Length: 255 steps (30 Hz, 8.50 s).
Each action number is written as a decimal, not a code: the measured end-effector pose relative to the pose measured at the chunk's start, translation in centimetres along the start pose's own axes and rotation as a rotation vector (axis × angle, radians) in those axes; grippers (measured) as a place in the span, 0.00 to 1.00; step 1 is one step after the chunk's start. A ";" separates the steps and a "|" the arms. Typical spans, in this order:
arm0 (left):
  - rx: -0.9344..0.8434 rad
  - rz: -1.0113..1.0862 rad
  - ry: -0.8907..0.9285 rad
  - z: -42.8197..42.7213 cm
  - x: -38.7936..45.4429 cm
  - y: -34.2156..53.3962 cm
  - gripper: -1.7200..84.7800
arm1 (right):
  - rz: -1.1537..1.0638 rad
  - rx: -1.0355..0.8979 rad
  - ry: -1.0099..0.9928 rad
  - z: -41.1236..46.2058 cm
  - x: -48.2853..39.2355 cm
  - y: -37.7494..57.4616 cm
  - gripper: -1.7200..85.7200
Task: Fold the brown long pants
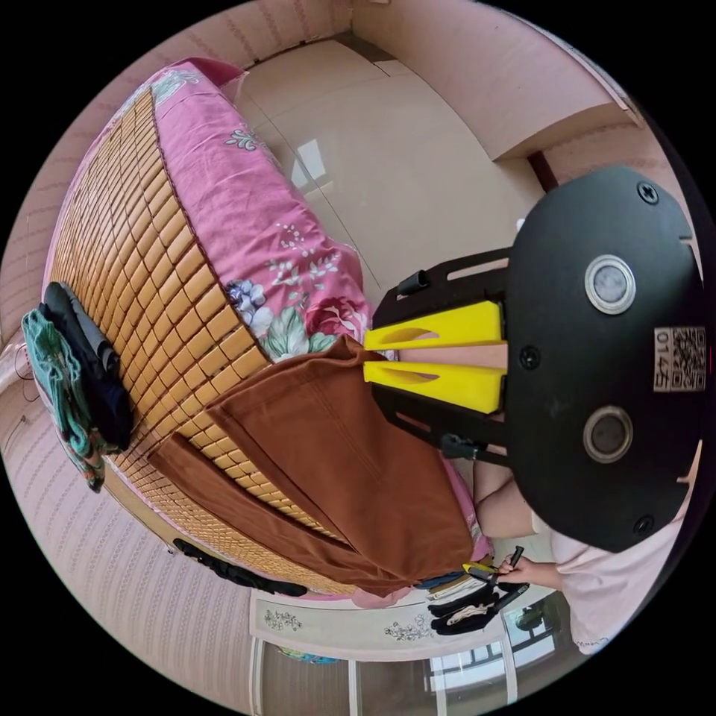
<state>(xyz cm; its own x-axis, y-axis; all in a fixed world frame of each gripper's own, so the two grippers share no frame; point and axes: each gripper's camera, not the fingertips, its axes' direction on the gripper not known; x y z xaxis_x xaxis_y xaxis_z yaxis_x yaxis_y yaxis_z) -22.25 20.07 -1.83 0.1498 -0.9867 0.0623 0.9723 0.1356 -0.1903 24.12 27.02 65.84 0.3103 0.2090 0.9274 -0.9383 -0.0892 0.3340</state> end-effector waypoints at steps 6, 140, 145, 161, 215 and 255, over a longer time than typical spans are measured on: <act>0.149 -0.362 -0.141 -1.4 -9.3 -1.5 0.18 | -0.026 -0.033 0.075 -2.6 -3.6 -1.1 0.03; 0.172 -0.195 0.238 7.9 -19.9 -1.8 0.01 | 0.012 0.133 -0.383 -1.9 0.5 0.8 0.03; 0.243 -0.015 0.253 4.2 -17.7 -3.4 0.01 | -0.166 0.166 -0.298 -4.5 -3.8 -3.8 0.03; 0.346 -0.147 0.196 9.1 -8.6 -21.7 0.12 | -0.113 0.250 -0.208 0.6 -18.1 -25.7 0.16; 0.232 0.512 -0.150 -9.1 -1.1 9.5 0.02 | 0.034 0.300 -0.319 12.4 -2.7 4.3 0.02; -0.229 1.333 0.093 3.9 63.9 5.5 0.02 | -0.078 0.539 -0.712 20.3 2.8 -7.4 0.03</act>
<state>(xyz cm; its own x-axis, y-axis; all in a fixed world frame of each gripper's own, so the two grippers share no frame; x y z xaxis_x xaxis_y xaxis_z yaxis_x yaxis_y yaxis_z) -6.60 -41.92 4.89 0.9249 -0.1213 -0.3603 0.0456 0.9763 -0.2116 35.02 8.49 69.39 0.5594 -0.4043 0.7236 -0.7673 -0.5828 0.2675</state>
